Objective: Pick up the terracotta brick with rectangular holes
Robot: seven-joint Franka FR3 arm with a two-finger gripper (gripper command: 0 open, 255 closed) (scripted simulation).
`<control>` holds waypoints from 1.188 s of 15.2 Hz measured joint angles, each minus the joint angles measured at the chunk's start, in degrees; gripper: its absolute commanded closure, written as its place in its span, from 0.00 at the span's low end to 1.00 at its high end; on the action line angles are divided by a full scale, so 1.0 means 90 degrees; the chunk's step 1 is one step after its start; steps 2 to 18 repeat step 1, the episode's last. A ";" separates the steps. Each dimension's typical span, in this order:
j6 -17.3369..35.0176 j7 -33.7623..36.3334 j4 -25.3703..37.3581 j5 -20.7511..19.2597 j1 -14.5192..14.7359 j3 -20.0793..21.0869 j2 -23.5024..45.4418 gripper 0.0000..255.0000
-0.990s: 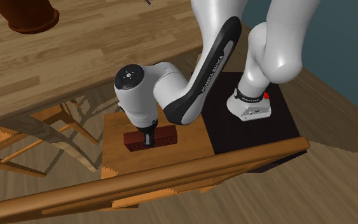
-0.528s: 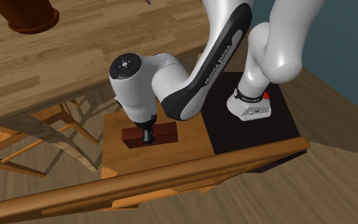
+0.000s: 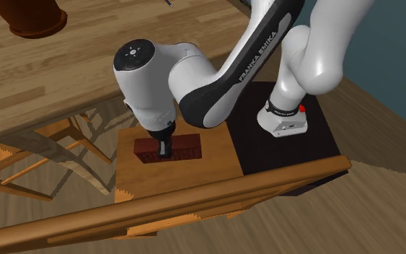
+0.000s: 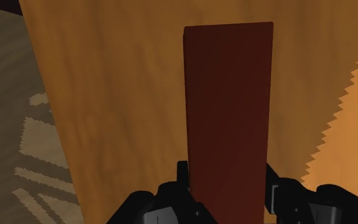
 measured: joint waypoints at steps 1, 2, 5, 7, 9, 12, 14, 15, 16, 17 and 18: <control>-0.0054 -0.0025 0.0015 0.0022 -0.0003 -0.0006 -0.0042 1.00; -0.0054 -0.0025 0.0015 0.0022 -0.0003 -0.0006 -0.0042 1.00; -0.0054 -0.0025 0.0015 0.0022 -0.0003 -0.0006 -0.0042 1.00; -0.0054 -0.0025 0.0015 0.0022 -0.0003 -0.0006 -0.0042 1.00; -0.0054 -0.0025 0.0015 0.0022 -0.0003 -0.0006 -0.0042 1.00; -0.0054 -0.0025 0.0015 0.0022 -0.0003 -0.0006 -0.0042 1.00; -0.0054 -0.0025 0.0015 0.0022 -0.0003 -0.0006 -0.0042 1.00; -0.0054 -0.0025 0.0015 0.0022 -0.0003 -0.0006 -0.0042 1.00; -0.0054 -0.0025 0.0015 0.0022 -0.0003 -0.0006 -0.0042 1.00; -0.0054 -0.0025 0.0015 0.0022 -0.0003 -0.0006 -0.0042 1.00; -0.0054 -0.0025 0.0015 0.0022 -0.0003 -0.0006 -0.0042 1.00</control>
